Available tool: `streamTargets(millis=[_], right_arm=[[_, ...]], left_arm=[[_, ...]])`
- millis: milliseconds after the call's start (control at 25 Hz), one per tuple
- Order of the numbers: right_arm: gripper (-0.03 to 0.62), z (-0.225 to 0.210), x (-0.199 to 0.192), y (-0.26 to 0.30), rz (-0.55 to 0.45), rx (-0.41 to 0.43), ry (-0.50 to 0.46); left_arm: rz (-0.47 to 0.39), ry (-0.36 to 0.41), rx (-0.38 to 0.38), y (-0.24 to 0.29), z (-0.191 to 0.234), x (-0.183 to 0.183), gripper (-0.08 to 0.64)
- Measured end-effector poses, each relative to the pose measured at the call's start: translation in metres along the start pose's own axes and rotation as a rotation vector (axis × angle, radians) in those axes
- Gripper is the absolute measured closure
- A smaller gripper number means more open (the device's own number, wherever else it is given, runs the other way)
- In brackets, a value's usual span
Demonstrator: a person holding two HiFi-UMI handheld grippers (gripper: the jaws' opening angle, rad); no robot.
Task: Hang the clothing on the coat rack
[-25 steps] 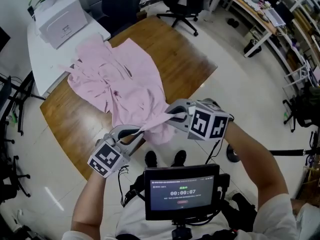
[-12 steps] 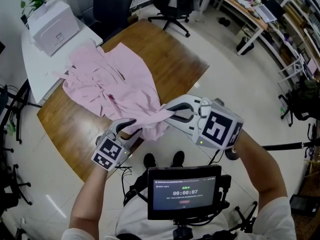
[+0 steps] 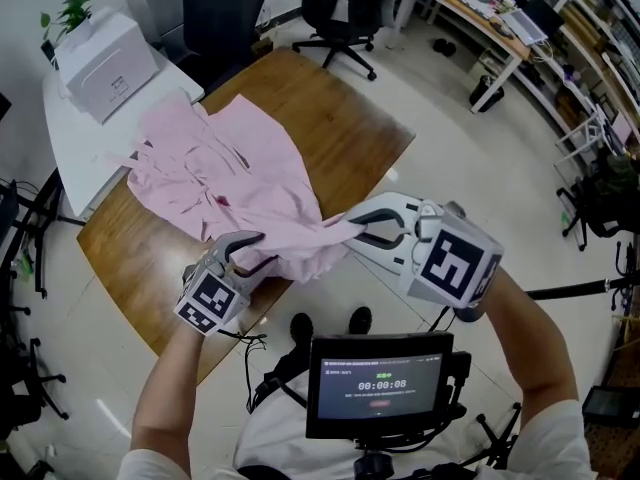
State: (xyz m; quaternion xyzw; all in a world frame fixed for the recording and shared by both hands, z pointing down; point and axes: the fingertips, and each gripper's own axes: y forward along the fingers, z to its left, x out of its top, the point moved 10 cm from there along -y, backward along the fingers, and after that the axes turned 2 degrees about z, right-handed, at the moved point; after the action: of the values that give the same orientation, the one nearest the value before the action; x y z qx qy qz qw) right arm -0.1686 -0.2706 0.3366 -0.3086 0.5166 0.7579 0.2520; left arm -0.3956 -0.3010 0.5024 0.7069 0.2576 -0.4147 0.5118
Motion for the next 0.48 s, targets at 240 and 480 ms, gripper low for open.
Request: streamTargets(millis=[240, 480], right_arm=[[0.581, -0.004, 0.011, -0.022, -0.007, -0.050, -0.032], [0.581, 0.000, 0.016, -0.030, -0.003, -0.088, -0.031]], left_arm=[[0.038, 0.078, 0.020, -0.001, 0.023, 0.007, 0.367], [0.018, 0.140, 0.042, 0.011, 0.036, 0.025, 0.378]])
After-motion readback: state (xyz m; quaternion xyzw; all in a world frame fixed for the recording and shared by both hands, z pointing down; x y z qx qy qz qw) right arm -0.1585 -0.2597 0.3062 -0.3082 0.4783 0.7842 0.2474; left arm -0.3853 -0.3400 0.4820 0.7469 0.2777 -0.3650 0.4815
